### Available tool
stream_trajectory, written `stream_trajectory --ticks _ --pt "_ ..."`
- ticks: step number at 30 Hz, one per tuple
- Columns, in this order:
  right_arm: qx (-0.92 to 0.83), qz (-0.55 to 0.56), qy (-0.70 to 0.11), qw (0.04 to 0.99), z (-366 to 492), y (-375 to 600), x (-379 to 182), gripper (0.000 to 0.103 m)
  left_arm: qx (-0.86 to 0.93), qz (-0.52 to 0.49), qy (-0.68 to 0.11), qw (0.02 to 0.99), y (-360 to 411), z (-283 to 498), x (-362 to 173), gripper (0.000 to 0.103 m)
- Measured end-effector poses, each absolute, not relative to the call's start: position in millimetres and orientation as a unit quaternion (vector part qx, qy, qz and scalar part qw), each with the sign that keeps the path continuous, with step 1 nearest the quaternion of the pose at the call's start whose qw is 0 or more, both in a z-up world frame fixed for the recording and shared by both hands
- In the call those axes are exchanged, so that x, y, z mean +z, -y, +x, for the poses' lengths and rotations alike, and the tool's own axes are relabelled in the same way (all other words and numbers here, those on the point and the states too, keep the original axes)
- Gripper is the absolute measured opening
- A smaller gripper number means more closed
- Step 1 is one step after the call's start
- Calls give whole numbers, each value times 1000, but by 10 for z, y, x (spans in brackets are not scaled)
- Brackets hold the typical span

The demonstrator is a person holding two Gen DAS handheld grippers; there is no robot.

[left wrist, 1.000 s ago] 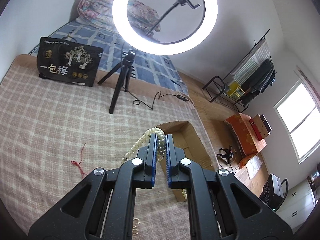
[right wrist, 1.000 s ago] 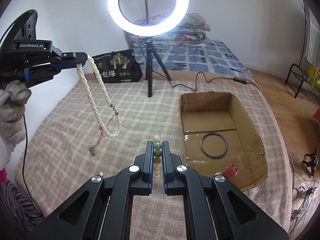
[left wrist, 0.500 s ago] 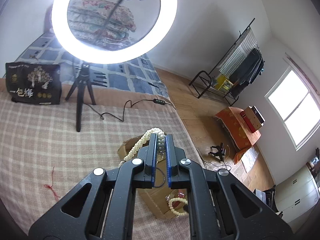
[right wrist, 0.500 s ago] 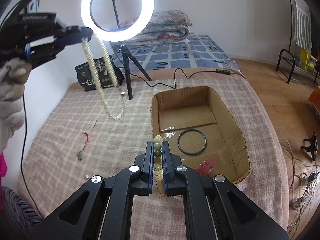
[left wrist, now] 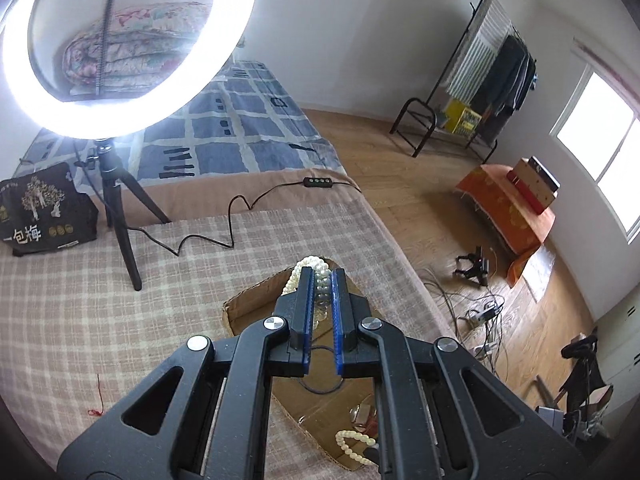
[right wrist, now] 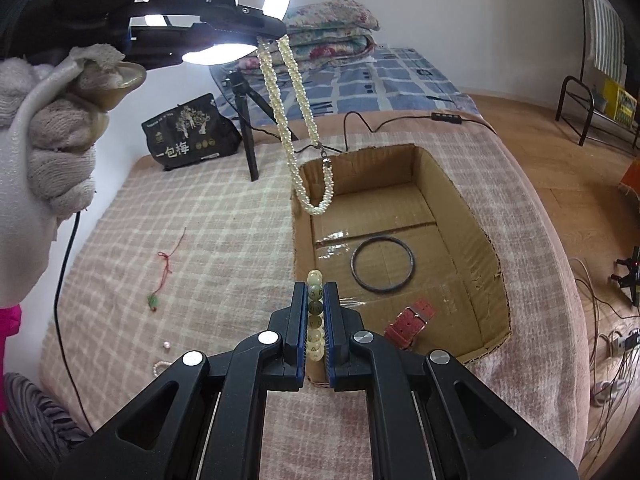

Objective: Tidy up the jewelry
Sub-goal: 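Open the left tool releasing the necklace into the box while the right tool holds the bracelet, then lower the bracelet into the box and open the right tool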

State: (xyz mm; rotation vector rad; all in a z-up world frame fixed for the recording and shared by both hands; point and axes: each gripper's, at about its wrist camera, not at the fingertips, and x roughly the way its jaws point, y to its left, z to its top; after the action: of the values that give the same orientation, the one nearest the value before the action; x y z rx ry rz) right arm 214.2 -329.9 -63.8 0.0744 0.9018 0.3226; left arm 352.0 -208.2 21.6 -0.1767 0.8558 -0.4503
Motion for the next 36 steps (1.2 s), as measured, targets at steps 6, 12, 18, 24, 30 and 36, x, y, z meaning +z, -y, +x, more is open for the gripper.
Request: stream_trajectory --ticks 6,12,18,24,30,36 --pt "153 51 -444 881 2171 3372 -715 6 -211 -68 -420 880 2300 3664 83 6" --pt "153 49 -453 877 2177 3358 -787 6 -211 -62 -434 874 2456 3741 -89 6" --pt "152 47 -453 877 2211 3359 -800 6 -216 -60 -438 870 2523 3748 -148 6" --pt "149 38 -454 878 2204 3339 -817 8 -221 -58 -435 871 2542 3730 -101 18" --pt "120 30 -440 890 2169 3355 -761 66 -219 -49 -429 875 2513 3654 -76 37" --pt "124 26 -439 890 2169 3330 -729 66 -213 -51 -429 877 2431 3618 -44 37"
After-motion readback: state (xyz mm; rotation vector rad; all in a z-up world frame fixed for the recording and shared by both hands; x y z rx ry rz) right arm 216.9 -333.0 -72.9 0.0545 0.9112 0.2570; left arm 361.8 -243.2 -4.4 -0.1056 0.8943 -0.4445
